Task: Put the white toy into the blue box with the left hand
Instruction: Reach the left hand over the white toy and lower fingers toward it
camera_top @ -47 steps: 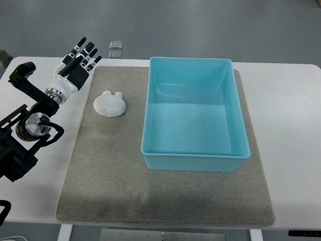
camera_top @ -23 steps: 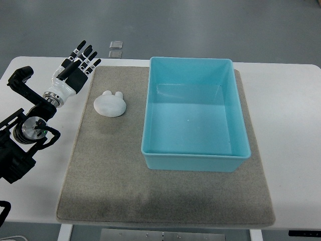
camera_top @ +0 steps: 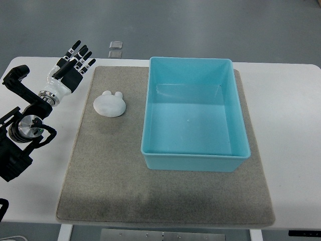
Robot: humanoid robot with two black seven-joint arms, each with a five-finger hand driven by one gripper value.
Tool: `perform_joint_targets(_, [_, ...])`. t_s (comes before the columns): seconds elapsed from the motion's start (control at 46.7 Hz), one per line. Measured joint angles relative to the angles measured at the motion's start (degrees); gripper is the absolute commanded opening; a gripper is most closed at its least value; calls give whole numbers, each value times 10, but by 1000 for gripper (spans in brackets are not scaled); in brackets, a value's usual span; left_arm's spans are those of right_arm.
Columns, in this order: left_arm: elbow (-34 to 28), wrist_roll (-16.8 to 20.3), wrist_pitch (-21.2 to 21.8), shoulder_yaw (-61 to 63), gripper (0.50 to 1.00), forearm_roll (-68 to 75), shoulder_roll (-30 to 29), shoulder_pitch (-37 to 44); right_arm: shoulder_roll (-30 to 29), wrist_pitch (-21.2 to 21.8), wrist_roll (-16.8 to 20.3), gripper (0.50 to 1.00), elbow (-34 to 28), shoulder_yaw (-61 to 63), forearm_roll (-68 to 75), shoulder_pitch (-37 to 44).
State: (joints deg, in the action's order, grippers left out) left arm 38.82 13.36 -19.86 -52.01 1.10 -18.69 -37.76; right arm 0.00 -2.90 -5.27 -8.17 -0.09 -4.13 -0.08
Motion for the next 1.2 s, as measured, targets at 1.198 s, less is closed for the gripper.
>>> perform_joint_targets(1.198, [139, 25, -7, 93, 994, 389, -127, -46, 0, 0, 0, 936, 0, 0, 0, 0])
